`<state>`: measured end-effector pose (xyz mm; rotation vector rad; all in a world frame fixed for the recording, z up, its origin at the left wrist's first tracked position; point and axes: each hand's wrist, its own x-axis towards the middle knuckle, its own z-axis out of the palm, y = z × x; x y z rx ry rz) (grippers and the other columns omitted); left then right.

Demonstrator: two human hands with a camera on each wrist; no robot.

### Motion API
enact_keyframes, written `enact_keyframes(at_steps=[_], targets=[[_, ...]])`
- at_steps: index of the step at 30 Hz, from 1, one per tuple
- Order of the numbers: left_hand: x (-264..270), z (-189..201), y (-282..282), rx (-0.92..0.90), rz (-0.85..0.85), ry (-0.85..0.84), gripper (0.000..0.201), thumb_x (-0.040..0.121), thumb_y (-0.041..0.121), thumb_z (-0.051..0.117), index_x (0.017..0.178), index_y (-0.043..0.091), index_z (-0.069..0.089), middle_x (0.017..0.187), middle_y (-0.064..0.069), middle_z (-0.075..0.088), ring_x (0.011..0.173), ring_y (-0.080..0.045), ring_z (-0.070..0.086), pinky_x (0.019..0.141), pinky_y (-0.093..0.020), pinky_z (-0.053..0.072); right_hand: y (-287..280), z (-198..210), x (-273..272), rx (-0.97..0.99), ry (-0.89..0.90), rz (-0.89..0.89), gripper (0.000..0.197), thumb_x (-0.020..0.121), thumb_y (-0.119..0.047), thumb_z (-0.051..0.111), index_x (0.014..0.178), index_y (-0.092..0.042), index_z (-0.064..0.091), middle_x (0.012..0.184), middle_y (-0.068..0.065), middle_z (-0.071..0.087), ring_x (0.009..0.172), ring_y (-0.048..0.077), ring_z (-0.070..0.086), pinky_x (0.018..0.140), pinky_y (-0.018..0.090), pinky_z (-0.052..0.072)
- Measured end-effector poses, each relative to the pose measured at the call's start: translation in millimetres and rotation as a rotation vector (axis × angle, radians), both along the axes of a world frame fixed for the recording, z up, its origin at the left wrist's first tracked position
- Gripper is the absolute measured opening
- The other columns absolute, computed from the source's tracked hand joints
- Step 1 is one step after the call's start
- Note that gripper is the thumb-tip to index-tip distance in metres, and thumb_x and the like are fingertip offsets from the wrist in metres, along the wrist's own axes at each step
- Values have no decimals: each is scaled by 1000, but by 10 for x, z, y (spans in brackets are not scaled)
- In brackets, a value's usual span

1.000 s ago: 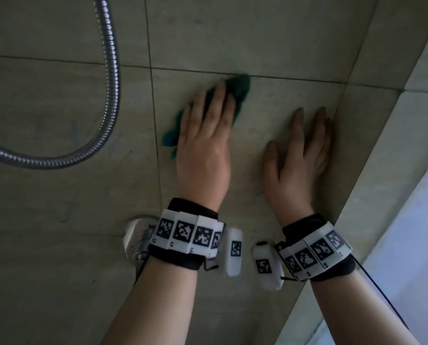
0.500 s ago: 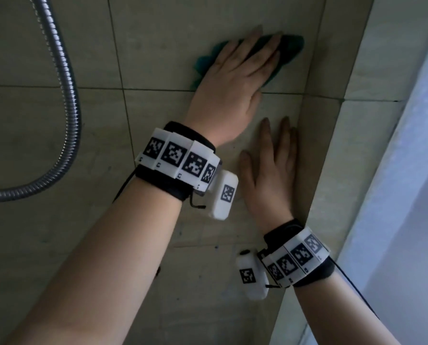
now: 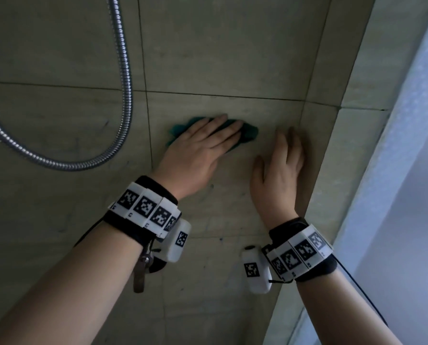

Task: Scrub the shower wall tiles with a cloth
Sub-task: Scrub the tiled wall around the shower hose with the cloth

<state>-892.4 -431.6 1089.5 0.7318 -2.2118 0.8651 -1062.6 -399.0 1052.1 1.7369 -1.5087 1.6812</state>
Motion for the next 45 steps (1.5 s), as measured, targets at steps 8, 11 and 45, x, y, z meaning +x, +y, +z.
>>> enact_keyframes(at_steps=[8,11,45], targets=[[515,305,70,-45,171,304,50,96,9,33,146,7,36,156,-8,29,144,-38,17,118,-38,5,-21,369,486,-82,129,66,55,95,-15,48,146,-5,32,154,20,21,142,35,15,112,44,20],[704,312,86,-8,169,420,49,98,11,29,146,4,35,156,-12,26,144,-38,11,120,-38,2,-55,423,664,-83,233,92,55,97,-19,46,148,-12,30,157,16,17,144,34,10,115,49,14],[1397,-134,141,-228,746,816,48,85,7,47,132,5,55,128,-22,56,111,-42,54,90,-52,47,-399,307,1283,-71,216,-111,54,100,-23,32,153,-26,20,158,20,8,143,47,1,110,65,-4]])
